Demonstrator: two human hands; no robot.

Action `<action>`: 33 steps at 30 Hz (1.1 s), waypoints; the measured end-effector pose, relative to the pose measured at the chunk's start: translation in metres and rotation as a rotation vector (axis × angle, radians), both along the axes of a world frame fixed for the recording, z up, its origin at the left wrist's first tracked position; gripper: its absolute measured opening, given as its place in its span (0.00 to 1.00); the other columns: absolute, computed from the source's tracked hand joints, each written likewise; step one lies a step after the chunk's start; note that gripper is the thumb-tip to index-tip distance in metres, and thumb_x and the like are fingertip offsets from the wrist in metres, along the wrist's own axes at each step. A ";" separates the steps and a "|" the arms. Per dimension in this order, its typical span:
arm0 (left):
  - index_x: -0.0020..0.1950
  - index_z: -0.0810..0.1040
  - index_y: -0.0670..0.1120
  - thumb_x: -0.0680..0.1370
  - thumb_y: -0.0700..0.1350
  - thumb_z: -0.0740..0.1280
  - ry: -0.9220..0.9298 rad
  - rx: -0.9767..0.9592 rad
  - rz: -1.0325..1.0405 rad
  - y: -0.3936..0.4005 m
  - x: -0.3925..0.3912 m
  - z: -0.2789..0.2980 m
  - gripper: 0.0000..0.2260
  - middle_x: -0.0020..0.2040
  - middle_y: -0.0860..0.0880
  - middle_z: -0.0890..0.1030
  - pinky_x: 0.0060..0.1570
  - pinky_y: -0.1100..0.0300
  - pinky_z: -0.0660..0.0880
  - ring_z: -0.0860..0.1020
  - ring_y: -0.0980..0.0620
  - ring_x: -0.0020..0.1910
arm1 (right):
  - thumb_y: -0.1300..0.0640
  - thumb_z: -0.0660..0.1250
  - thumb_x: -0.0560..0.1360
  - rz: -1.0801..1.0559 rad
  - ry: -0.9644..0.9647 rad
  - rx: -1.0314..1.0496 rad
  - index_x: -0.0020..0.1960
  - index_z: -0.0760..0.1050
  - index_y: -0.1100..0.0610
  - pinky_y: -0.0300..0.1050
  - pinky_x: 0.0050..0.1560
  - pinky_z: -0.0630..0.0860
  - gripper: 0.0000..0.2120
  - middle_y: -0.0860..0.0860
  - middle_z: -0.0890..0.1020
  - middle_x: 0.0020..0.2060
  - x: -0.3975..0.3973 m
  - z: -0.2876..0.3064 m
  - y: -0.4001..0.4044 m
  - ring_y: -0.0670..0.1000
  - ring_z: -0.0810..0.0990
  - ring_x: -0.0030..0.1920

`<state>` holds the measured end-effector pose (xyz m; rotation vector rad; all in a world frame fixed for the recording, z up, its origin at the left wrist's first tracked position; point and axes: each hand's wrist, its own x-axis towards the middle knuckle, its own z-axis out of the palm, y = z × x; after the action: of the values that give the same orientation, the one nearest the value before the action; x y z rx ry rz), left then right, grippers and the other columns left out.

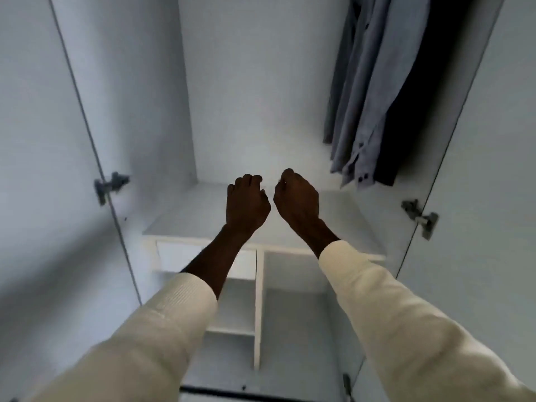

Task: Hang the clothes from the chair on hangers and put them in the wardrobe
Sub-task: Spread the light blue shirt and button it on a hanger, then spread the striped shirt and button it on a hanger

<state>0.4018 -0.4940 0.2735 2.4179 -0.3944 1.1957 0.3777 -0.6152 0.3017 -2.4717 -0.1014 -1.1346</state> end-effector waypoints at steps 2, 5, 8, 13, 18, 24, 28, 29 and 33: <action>0.57 0.79 0.40 0.73 0.39 0.68 0.187 -0.011 0.087 0.017 -0.048 -0.080 0.13 0.48 0.41 0.81 0.48 0.48 0.72 0.78 0.38 0.49 | 0.59 0.57 0.80 0.065 0.211 0.016 0.53 0.73 0.59 0.45 0.40 0.63 0.08 0.55 0.81 0.46 -0.039 -0.070 0.020 0.59 0.79 0.46; 0.59 0.78 0.40 0.74 0.38 0.66 0.437 -0.044 0.184 0.043 -0.137 -0.189 0.14 0.53 0.41 0.81 0.52 0.48 0.71 0.78 0.38 0.53 | 0.60 0.56 0.79 0.187 0.497 -0.013 0.55 0.73 0.60 0.47 0.44 0.68 0.09 0.57 0.81 0.50 -0.101 -0.173 0.041 0.61 0.79 0.50; 0.61 0.77 0.41 0.74 0.39 0.65 0.738 -0.024 0.298 0.069 -0.248 -0.285 0.15 0.56 0.42 0.79 0.55 0.49 0.69 0.76 0.39 0.57 | 0.61 0.56 0.78 0.291 0.790 -0.113 0.59 0.72 0.59 0.47 0.47 0.70 0.12 0.59 0.81 0.54 -0.178 -0.266 0.060 0.62 0.79 0.54; 0.60 0.76 0.44 0.74 0.42 0.61 1.172 0.004 0.504 0.111 -0.431 -0.383 0.15 0.56 0.44 0.78 0.57 0.50 0.70 0.76 0.41 0.58 | 0.60 0.58 0.78 0.500 1.187 -0.374 0.59 0.75 0.60 0.49 0.56 0.74 0.13 0.61 0.79 0.56 -0.297 -0.372 0.080 0.62 0.78 0.57; 0.59 0.73 0.42 0.75 0.41 0.61 1.432 -0.176 0.733 0.145 -0.586 -0.419 0.13 0.59 0.42 0.76 0.58 0.50 0.67 0.73 0.40 0.60 | 0.61 0.60 0.76 0.751 1.222 -0.640 0.56 0.75 0.60 0.46 0.55 0.72 0.11 0.60 0.78 0.57 -0.397 -0.416 0.126 0.62 0.78 0.57; 0.58 0.74 0.41 0.75 0.40 0.61 1.425 -0.450 0.952 0.180 -0.705 -0.430 0.12 0.57 0.43 0.76 0.55 0.51 0.67 0.73 0.41 0.57 | 0.62 0.59 0.76 1.006 1.128 -0.854 0.56 0.74 0.61 0.47 0.55 0.71 0.11 0.60 0.78 0.56 -0.485 -0.430 0.215 0.63 0.77 0.56; 0.60 0.73 0.41 0.76 0.40 0.61 1.406 -0.534 1.068 0.226 -0.788 -0.437 0.13 0.58 0.43 0.76 0.56 0.51 0.67 0.73 0.42 0.59 | 0.62 0.58 0.76 1.140 1.051 -0.978 0.53 0.73 0.61 0.47 0.53 0.72 0.09 0.59 0.78 0.55 -0.559 -0.436 0.293 0.62 0.77 0.55; 0.61 0.73 0.42 0.76 0.41 0.61 1.405 -0.550 1.097 0.243 -0.813 -0.439 0.14 0.59 0.43 0.76 0.57 0.51 0.67 0.73 0.42 0.59 | 0.63 0.58 0.76 1.166 1.028 -1.003 0.52 0.72 0.60 0.47 0.53 0.72 0.08 0.59 0.78 0.55 -0.581 -0.437 0.316 0.62 0.78 0.54; 0.61 0.72 0.41 0.76 0.42 0.61 1.424 -0.588 1.191 0.311 -0.907 -0.442 0.14 0.58 0.43 0.75 0.55 0.51 0.67 0.73 0.41 0.59 | 0.62 0.58 0.75 1.244 0.994 -1.082 0.52 0.73 0.62 0.48 0.50 0.72 0.08 0.60 0.78 0.53 -0.663 -0.438 0.402 0.62 0.78 0.53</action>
<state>-0.5053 -0.1832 -0.1681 2.1449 1.6516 -0.4016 -0.2857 -0.2130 -0.1366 -2.4727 -1.9312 0.8842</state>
